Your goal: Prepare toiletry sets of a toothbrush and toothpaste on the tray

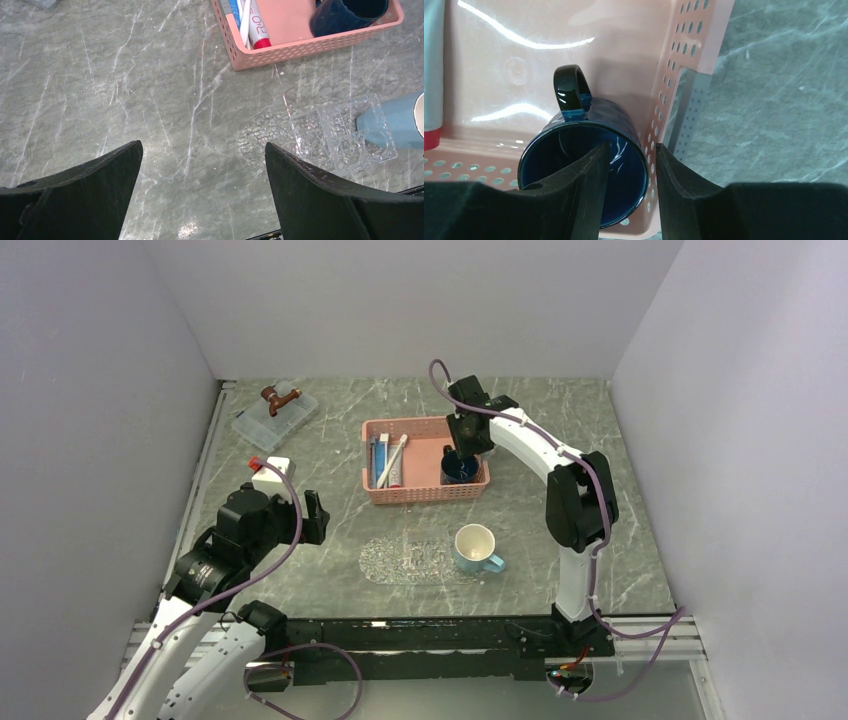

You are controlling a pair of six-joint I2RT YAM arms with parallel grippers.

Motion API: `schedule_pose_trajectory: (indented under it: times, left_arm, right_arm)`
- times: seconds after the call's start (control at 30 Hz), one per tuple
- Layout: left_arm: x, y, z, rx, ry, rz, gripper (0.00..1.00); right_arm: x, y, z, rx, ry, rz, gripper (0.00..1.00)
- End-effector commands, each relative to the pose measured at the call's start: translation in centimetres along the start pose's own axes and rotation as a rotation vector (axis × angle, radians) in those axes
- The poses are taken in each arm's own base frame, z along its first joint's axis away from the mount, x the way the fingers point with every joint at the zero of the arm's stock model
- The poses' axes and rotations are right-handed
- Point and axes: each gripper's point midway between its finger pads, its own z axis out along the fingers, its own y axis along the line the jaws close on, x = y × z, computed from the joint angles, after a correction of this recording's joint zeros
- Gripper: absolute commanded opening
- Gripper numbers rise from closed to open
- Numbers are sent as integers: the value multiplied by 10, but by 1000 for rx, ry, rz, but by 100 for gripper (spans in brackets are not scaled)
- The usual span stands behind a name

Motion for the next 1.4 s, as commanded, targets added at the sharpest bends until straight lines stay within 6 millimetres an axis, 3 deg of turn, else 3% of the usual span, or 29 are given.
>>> schedule_pose_trajectory:
  times: [0.0, 0.37, 0.6, 0.83, 1.13, 1.37]
  left_arm:
    - [-6, 1, 1, -5, -21, 14, 99]
    - [-7, 1, 0, -4, -27, 13, 99]
    - [-7, 1, -1, -4, -29, 10, 99]
    - [-7, 1, -1, -6, -30, 11, 99]
    - [-7, 1, -2, -4, -32, 10, 99]
    - [-8, 1, -2, -5, -34, 10, 99]
  right_arm:
    - [6, 7, 6, -30, 13, 46, 41]
    - [20, 9, 8, -31, 51, 118, 39]
    - [18, 8, 11, -24, 63, 117, 26]
    - [6, 7, 7, -15, 52, 109, 0]
    - [-21, 3, -6, -1, -8, 117, 0]
    - [-46, 0, -32, -8, -90, 134, 0]
